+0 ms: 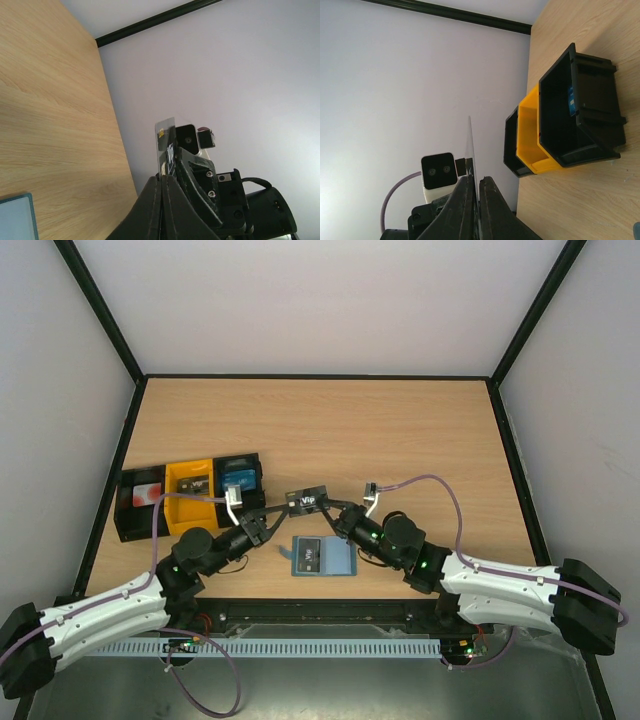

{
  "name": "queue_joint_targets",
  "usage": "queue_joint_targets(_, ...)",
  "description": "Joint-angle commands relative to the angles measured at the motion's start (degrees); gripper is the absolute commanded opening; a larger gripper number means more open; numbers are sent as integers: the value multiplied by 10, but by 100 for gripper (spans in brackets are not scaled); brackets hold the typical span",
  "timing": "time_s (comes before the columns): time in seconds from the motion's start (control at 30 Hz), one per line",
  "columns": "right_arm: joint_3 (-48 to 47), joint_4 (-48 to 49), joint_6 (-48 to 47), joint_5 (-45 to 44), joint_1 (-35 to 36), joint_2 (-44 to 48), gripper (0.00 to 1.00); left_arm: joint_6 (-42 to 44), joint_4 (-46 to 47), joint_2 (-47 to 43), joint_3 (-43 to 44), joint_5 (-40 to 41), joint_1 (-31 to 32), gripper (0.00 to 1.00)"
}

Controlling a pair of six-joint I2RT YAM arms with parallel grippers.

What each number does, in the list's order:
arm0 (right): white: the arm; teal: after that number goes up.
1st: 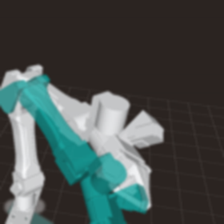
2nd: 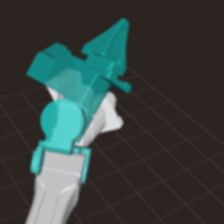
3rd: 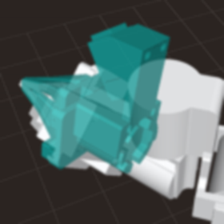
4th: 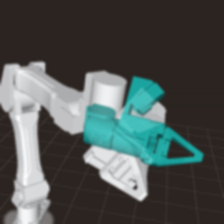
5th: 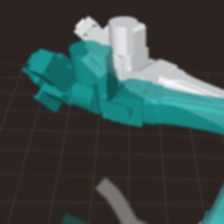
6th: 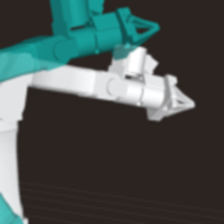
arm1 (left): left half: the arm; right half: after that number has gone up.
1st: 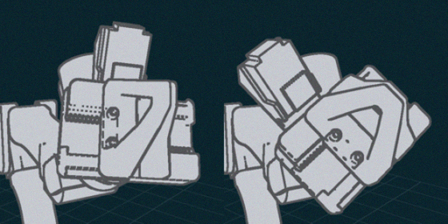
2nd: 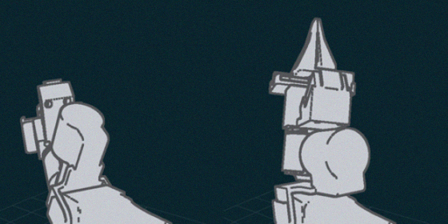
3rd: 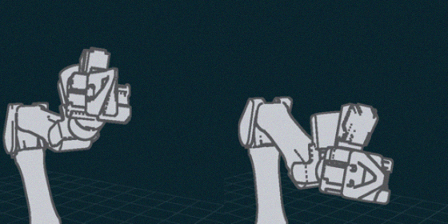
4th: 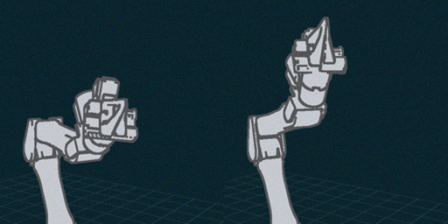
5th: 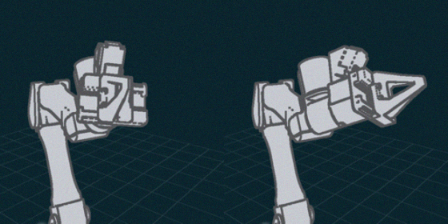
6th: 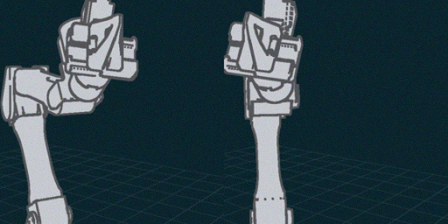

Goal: Take the credit cards out of the card holder

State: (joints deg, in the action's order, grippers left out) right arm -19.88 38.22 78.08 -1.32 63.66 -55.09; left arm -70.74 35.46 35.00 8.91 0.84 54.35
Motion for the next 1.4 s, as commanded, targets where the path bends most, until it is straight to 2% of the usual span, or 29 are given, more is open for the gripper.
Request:
queue_joint_targets(0.0,14,0,0,-3,1,14,8,19,7,-13,0,10,-2,3)
queue_joint_targets(0.1,22,-7,-1,-3,1,21,20,25,-2,-24,2,4,-7,3)
queue_joint_targets(0.17,26,-14,-3,-4,1,28,25,31,-17,-34,7,2,-10,3)
queue_joint_targets(0.37,31,-36,-37,-19,1,73,26,39,-52,-64,10,-9,-18,3)
queue_joint_targets(0.6,27,-48,-57,-12,1,81,29,36,-19,-51,11,-52,-19,3)
queue_joint_targets(0.87,41,-76,-62,-13,1,97,47,36,-16,-41,17,-67,-20,3)
queue_joint_targets(1.07,41,-115,-90,-17,1,138,66,54,-55,-56,27,-75,-32,3)
queue_joint_targets(1.17,36,-128,-102,-9,1,138,69,54,-53,-55,32,-107,-44,3)
queue_joint_targets(1.37,37,-95,-106,33,1,119,78,42,-49,-54,42,-145,-45,3)
